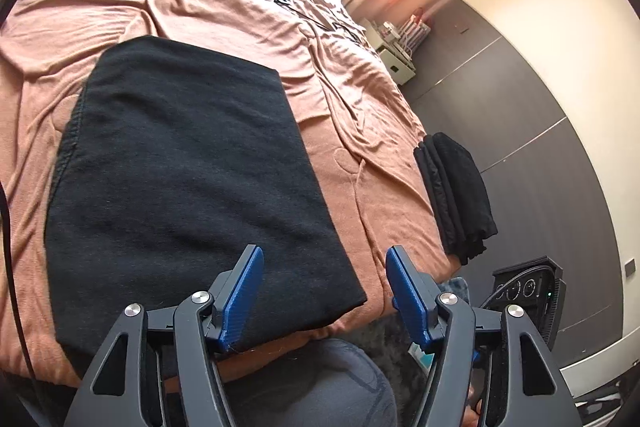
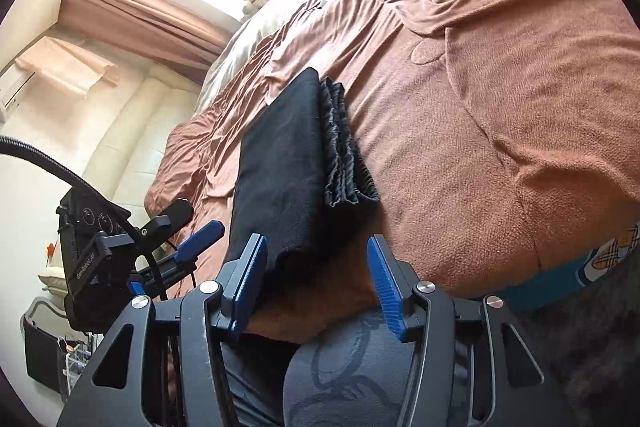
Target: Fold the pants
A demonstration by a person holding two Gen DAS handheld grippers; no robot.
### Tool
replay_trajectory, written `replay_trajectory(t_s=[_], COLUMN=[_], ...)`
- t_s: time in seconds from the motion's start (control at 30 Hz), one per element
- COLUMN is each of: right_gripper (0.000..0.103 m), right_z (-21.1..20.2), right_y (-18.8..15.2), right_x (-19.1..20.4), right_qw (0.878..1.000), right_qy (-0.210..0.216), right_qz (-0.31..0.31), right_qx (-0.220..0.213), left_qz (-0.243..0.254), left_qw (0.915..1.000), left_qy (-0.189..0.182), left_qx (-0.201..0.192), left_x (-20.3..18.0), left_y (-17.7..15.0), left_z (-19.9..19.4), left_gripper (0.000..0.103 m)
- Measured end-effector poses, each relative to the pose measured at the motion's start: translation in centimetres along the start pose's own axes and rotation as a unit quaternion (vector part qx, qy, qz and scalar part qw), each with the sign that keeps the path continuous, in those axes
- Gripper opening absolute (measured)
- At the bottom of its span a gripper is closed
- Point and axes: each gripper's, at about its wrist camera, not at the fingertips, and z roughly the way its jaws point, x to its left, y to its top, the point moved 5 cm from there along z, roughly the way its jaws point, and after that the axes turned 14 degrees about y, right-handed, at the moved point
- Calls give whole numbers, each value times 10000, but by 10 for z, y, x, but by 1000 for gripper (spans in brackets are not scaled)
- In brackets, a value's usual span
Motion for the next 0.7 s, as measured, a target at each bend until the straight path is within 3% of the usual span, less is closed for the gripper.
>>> replay_trajectory(t_s=[0.4, 0.47, 0.53, 0.7], right_gripper=[49, 35, 13, 9], right_z=[53, 64, 72, 70], right_y=[6, 5, 4, 11], right_x=[-1, -5, -8, -9], right_qw=[9981, 9971, 9968, 9979], right_qy=[-375, -505, -427, -496], right_qz=[-28, 56, 160, 83], right_qx=[478, 569, 650, 399], left_qz=[-590, -681, -790, -991], left_qw=[9962, 9951, 9938, 9911], left_qy=[549, 643, 727, 886], left_qx=[-336, -332, -287, -72], left_x=[86, 99, 114, 139], left_y=[1, -1, -5, -14], left_z=[-51, -52, -51, -35], left_gripper=[70, 70, 70, 70])
